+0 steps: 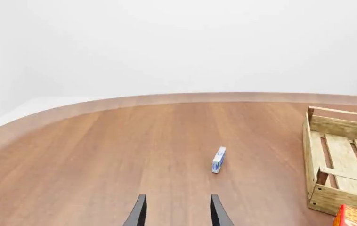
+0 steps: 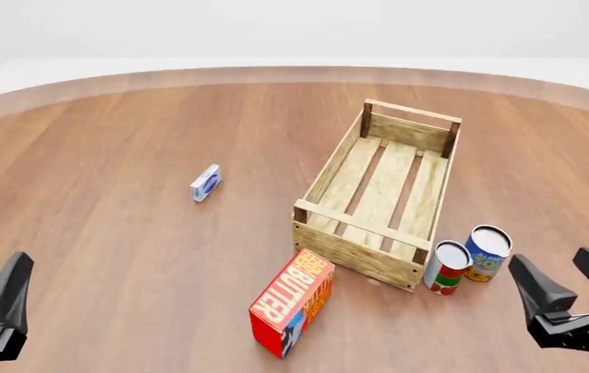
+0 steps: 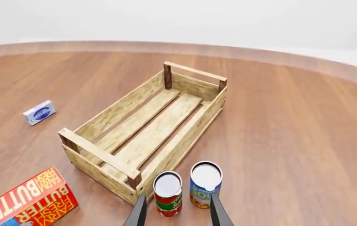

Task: Pick up the tomato sauce, and put it in the wooden tray.

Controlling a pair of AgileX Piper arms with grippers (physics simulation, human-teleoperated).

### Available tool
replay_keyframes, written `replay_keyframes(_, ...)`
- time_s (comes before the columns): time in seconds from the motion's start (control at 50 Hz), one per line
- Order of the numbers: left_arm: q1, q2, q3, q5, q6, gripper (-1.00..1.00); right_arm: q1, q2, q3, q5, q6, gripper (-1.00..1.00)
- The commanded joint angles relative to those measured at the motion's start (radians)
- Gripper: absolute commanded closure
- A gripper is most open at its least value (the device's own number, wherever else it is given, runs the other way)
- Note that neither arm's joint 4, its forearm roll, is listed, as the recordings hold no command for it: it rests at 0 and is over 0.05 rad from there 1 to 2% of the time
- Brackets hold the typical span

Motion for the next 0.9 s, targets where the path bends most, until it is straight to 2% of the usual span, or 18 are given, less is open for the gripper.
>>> replay_keyframes(0.02, 0.000, 0.000, 0.000, 0.000, 0.000, -1.00, 0.001, 0.051, -0.023, 0.007, 0.011, -1.00)
replay_keyframes(0.44, 0.000, 0.000, 0.000, 0.000, 0.000, -1.00, 0.004, 0.206, -0.048, -0.060, 0.030, -1.00)
replay_keyframes(0.9, 0.000, 0.000, 0.000, 0.000, 0.000, -1.00, 0.006, 0.334, -0.081, -0.084, -0.028, -1.00)
